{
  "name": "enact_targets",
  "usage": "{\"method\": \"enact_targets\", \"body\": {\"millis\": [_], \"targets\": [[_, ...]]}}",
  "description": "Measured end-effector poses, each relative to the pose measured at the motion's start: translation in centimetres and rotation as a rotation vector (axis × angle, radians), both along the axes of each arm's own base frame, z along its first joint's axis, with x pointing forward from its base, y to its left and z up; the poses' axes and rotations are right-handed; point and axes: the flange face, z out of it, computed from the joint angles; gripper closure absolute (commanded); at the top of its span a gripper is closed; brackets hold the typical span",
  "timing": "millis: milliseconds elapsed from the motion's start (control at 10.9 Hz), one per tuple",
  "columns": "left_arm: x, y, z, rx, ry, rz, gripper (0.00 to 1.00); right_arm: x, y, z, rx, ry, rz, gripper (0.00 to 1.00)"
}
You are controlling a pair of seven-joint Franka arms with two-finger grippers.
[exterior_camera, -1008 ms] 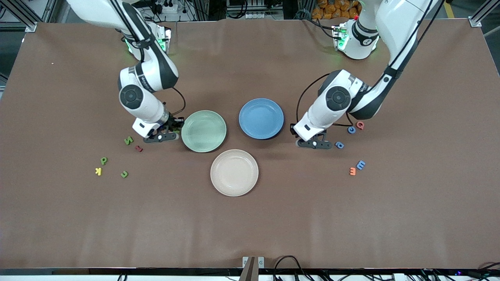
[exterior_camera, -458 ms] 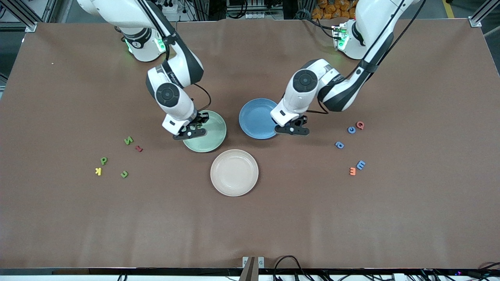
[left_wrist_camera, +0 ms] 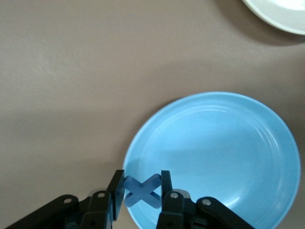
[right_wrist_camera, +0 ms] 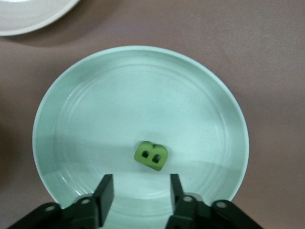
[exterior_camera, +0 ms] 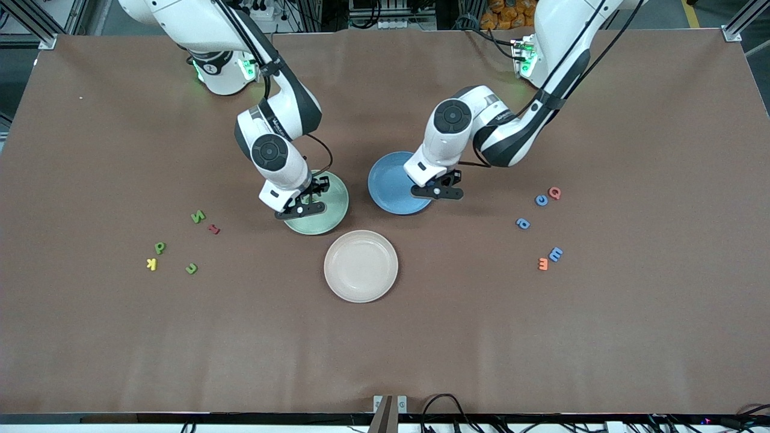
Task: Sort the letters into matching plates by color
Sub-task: 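Place the X on the blue plate while the right gripper places B on green, then move the left gripper to the blue a while the right gripper reaches green N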
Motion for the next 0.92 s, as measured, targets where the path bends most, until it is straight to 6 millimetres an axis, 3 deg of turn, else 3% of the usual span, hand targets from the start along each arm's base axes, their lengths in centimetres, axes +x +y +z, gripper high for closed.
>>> {"method": "enact_targets", "body": {"millis": [367, 733, 916], "targets": [[-1.8, -2.4, -0.3, -0.003, 0.007, 0.019, 1.0, 0.9, -0.8, 0.3, -0.019, -0.022, 0.015, 0.0], [-2.3, -3.8, -1.9, 0.018, 0.001, 0.041, 0.98, 3.9, -5.4, 1.0, -0.008, -0.045, 0.133, 0.0], [-1.9, -4.1, -2.2, 0.012, 0.004, 0.047, 0.05, 5.7, -8.8, 1.9, 0.013, -0.059, 0.205, 0.0]]}}
